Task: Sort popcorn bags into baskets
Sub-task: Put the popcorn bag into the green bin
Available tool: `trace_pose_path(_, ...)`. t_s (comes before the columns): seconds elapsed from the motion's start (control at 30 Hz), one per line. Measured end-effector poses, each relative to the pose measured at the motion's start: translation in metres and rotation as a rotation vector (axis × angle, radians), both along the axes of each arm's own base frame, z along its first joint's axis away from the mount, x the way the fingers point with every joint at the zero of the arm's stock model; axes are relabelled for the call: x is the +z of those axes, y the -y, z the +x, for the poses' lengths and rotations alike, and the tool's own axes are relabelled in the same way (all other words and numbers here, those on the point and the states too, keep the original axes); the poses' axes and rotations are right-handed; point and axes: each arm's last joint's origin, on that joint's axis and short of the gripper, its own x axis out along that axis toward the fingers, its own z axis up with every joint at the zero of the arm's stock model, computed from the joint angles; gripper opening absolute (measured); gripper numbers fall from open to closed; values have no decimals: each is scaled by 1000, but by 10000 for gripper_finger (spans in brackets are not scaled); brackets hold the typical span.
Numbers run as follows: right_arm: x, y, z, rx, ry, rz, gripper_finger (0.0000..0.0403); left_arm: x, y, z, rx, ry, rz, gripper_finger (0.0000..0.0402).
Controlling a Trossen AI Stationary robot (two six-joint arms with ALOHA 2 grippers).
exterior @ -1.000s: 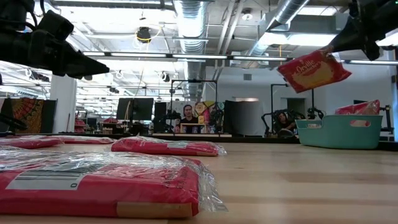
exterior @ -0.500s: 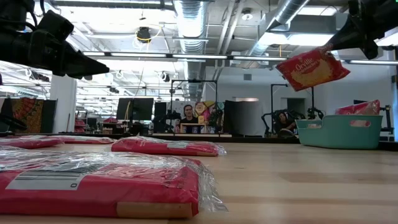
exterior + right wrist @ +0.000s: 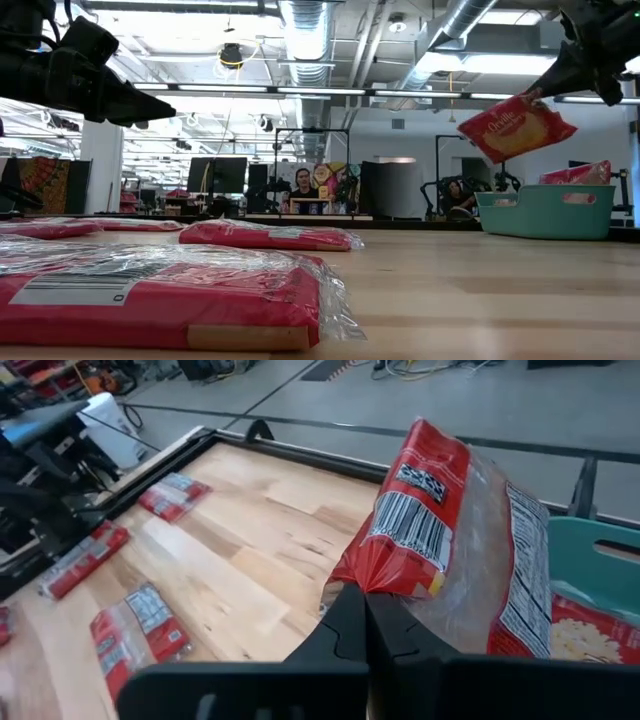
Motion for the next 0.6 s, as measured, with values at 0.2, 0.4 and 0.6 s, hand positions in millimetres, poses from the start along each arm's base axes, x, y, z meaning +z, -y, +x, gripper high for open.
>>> trace_pose_path(0.2, 0, 0, 0, -14, 9, 15, 1, 0, 0, 0, 0, 0, 0, 135)
trace_pose_path(0.4, -10, 3, -1, -98, 0, 57, 1, 0, 0, 0, 0, 0, 0, 135)
trace_pose_path(0.6, -9, 6, -2, -184, 53, 87, 1, 0, 0, 0, 0, 0, 0, 135)
